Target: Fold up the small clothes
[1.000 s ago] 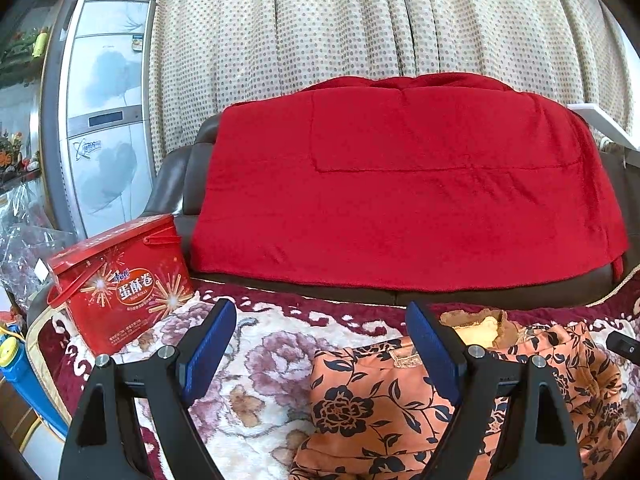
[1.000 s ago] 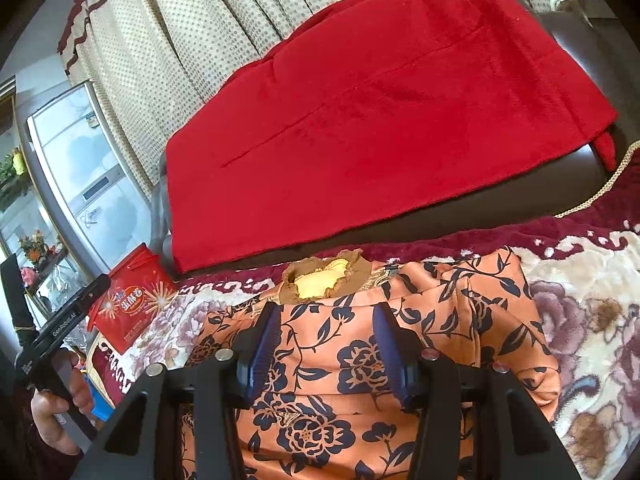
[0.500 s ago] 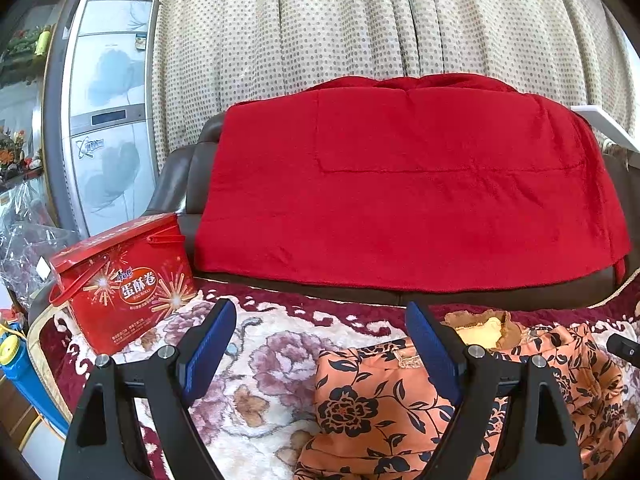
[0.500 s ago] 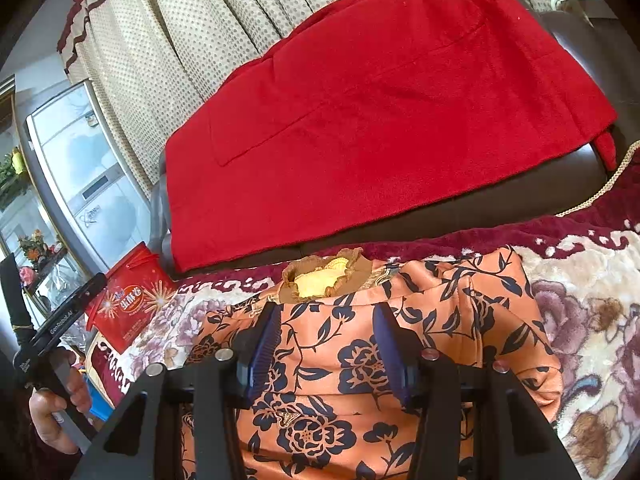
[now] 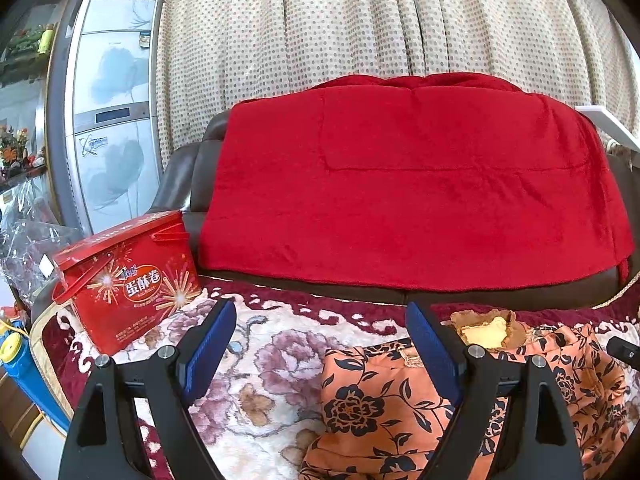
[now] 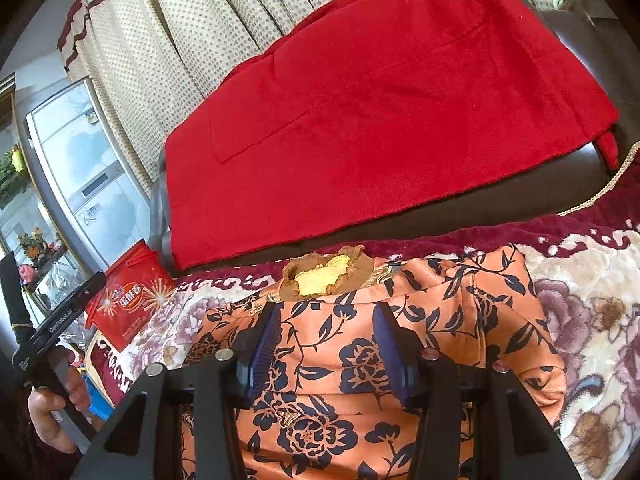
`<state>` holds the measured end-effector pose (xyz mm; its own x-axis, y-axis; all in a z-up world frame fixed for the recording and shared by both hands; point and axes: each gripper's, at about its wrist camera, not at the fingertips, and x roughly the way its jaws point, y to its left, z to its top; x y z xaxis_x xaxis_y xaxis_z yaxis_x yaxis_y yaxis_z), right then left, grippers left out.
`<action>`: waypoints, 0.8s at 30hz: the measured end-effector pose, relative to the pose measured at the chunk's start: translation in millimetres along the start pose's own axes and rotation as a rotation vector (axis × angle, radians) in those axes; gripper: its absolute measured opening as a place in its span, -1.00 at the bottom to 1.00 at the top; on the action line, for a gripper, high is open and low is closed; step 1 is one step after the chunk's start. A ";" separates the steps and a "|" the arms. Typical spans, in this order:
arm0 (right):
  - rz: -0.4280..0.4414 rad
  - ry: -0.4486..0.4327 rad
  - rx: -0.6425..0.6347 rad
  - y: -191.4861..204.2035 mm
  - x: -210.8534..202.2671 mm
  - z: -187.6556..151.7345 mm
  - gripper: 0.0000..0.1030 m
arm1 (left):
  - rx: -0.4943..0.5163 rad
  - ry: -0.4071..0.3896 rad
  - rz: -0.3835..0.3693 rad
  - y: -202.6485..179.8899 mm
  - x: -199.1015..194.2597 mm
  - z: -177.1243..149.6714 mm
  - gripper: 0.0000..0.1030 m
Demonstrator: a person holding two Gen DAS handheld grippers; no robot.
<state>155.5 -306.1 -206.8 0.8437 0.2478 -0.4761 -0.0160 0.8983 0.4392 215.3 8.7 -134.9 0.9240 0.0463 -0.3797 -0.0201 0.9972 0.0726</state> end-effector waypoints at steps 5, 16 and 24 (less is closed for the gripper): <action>-0.017 0.030 -0.003 1.7 8.2 -2.5 0.06 | 0.002 0.014 0.005 2.5 5.2 -3.1 0.69; -0.132 0.306 0.097 -51.0 63.2 -30.6 0.07 | 0.112 0.595 -0.119 -39.7 124.8 -97.2 0.76; -0.160 0.046 0.084 -78.5 -65.4 -23.0 0.37 | 0.077 0.504 -0.045 2.2 85.8 -100.0 0.76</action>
<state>89.3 -384.5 -227.7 0.8065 0.1226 -0.5784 0.1629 0.8943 0.4167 256.3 20.8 -259.5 0.6238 0.0457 -0.7803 0.0609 0.9924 0.1069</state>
